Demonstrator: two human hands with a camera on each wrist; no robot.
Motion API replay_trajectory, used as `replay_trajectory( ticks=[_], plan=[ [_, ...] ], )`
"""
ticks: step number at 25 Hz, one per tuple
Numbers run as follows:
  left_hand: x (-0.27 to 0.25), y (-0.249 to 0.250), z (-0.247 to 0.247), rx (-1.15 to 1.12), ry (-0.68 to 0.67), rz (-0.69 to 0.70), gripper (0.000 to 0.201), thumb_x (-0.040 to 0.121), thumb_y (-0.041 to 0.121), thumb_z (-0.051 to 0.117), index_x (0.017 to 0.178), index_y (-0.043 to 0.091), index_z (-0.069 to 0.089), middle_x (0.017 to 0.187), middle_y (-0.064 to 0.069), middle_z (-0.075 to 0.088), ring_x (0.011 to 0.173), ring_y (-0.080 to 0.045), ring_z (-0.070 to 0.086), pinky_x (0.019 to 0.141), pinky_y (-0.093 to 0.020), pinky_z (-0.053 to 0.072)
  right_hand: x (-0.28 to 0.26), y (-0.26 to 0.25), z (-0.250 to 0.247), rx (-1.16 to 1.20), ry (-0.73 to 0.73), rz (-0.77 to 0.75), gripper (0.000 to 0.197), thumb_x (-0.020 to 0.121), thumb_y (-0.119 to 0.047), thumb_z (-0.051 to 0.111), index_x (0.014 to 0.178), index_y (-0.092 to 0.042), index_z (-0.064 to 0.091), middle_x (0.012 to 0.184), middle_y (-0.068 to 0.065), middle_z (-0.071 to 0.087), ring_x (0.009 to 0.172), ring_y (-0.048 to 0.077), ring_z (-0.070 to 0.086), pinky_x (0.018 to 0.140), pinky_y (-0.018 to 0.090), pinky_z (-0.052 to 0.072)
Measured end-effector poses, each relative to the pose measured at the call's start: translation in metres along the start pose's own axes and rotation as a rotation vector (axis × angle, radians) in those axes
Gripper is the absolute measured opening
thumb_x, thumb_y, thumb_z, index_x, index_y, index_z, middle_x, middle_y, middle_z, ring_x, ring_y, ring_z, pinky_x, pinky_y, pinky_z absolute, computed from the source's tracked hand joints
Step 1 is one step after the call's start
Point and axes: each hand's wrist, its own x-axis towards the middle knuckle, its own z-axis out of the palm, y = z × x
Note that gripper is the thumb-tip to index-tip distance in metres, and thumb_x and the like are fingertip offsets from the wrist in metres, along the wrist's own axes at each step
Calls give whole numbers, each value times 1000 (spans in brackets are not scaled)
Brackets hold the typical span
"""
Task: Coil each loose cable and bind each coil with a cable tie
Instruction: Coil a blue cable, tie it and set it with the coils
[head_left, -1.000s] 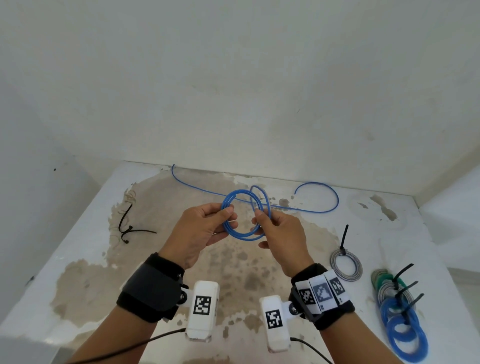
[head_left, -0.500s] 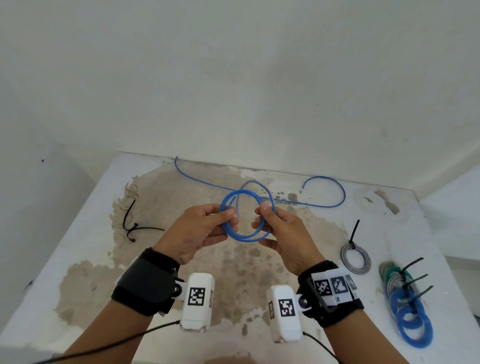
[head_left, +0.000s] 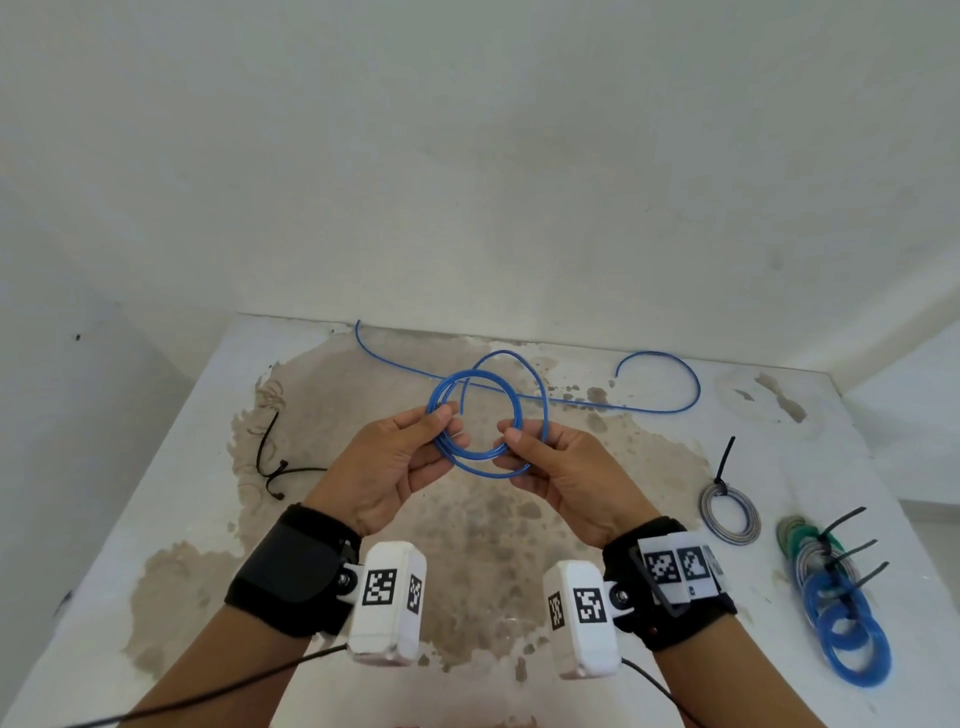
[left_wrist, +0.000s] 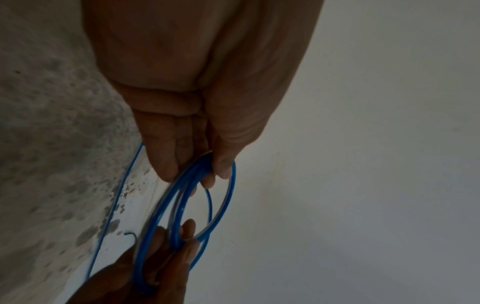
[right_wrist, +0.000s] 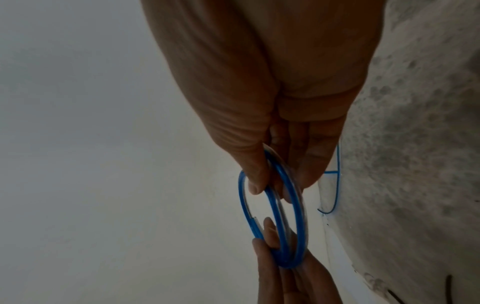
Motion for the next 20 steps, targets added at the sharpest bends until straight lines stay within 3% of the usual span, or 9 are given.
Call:
replay_trajectory(
  ticks=[4, 8, 12, 16, 20],
  plan=[
    [1, 6, -2, -54, 6, -46, 20, 98, 27, 58, 105, 14, 71, 88, 2, 74, 82, -10, 75, 69, -22, 60, 1, -2, 6, 33, -40, 7, 32, 79, -29, 74, 104, -10, 74, 86, 3, 74, 75, 9, 70, 64, 20, 56],
    [1, 8, 1, -49, -14, -77, 18, 97, 25, 58, 103, 13, 70, 85, 0, 73, 79, -12, 75, 69, -23, 61, 1, 1, 5, 66, -14, 29, 22, 98, -29, 61, 108, -14, 73, 88, -1, 74, 77, 9, 71, 64, 23, 55],
    [0, 4, 3, -50, 18, -21, 23, 100, 26, 56, 109, 11, 71, 82, 1, 71, 84, -14, 75, 73, -24, 62, -2, -1, 6, 0, -22, 14, 19, 99, -26, 61, 105, -12, 74, 84, 1, 73, 73, 9, 70, 61, 22, 55],
    [-2, 1, 5, 2, 43, 32, 22, 96, 27, 60, 108, 13, 72, 84, 1, 71, 87, -14, 75, 74, -24, 61, -4, -1, 6, -45, -6, -12, 24, 101, -26, 58, 112, -9, 72, 92, 2, 74, 72, 9, 69, 63, 23, 56],
    [-1, 6, 10, -60, 106, 84, 17, 100, 28, 56, 99, 19, 70, 85, 5, 74, 82, -7, 74, 74, -24, 57, -5, -2, 8, 321, 27, 7, 36, 108, -32, 42, 119, -8, 66, 90, 2, 73, 80, 16, 74, 71, 27, 58]
  ],
)
